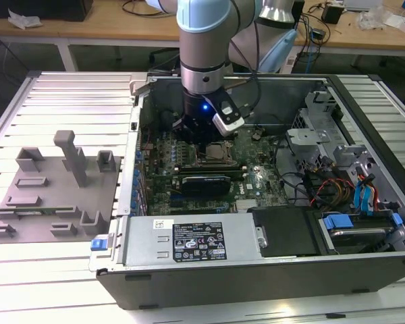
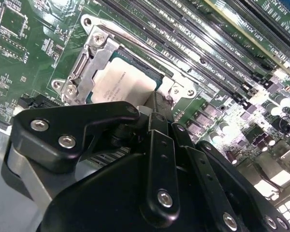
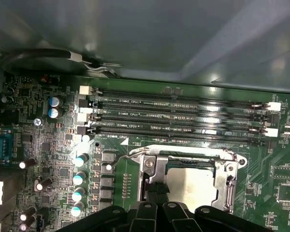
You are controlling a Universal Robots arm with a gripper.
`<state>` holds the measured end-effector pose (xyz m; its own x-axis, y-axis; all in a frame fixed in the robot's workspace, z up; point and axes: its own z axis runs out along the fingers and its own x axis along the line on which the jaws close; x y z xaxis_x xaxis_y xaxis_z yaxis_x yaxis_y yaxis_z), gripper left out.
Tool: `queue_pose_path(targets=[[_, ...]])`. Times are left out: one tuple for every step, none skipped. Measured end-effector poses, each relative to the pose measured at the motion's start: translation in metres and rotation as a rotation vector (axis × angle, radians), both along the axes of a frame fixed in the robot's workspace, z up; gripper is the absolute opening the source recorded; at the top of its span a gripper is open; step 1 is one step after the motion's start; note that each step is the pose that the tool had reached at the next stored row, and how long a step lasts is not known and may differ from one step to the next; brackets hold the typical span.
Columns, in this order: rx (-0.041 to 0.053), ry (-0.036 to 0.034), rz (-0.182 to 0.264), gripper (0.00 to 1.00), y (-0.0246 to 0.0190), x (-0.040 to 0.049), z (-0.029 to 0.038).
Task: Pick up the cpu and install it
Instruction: 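Close the cpu cover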
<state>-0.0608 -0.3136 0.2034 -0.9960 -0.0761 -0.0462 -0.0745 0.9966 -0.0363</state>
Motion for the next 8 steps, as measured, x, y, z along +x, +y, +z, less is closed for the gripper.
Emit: queue_pose_path(targets=[[0.0000,-0.0001,0.000,0.11,0.0005,-0.0003,0.0000],[-0.0001,-0.0004,0.000,0.11,0.0010,-0.0010,0.0000],[-0.0001,-0.0007,0.000,0.11,0.0013,-0.0016,0.0000],[0.0000,-0.0011,0.000,0.11,0.0016,-0.0023,-0.0002],[-0.0002,-0.0011,0.000,0.11,0.0017,-0.0026,-0.0005],[-0.0004,-0.0010,0.000,0.11,0.0017,-0.0026,-0.0008],[-0.0005,-0.0009,0.000,0.11,0.0016,-0.0026,-0.0013],[-0.0005,-0.0010,0.000,0.11,0.0017,-0.0027,-0.0018]])
